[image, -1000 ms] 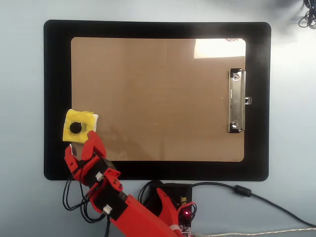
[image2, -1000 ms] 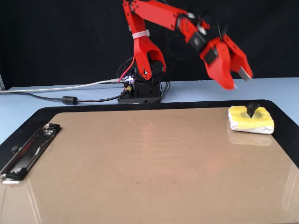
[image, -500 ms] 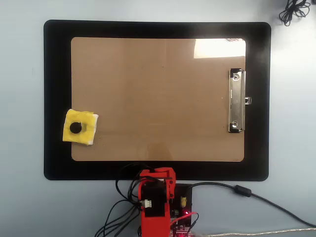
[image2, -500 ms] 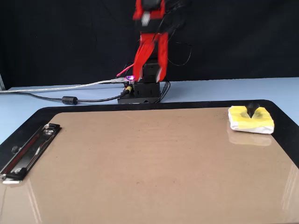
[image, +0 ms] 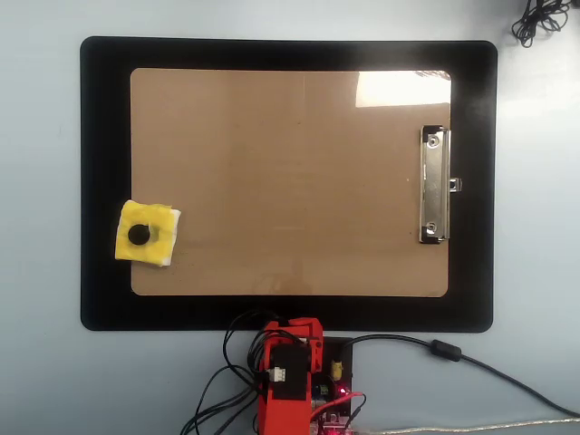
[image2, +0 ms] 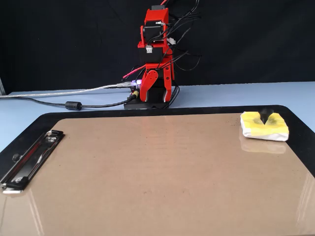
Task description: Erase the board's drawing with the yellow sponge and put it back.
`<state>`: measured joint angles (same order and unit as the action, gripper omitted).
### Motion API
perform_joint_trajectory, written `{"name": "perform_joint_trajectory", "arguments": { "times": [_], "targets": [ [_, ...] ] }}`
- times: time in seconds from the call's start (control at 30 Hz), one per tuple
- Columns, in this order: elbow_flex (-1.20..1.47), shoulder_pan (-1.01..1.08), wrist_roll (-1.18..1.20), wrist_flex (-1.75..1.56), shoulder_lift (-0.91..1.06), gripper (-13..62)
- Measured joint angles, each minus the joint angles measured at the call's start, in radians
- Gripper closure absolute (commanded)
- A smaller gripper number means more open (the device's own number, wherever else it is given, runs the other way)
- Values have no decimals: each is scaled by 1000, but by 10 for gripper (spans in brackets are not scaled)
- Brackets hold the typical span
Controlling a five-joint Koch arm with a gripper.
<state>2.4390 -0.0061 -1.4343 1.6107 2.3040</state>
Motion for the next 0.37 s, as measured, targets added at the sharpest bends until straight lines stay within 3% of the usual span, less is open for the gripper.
{"name": "perform_joint_trajectory", "arguments": {
  "times": [0.37],
  "targets": [
    [0,6,2,0,0,151]
  ]
}}
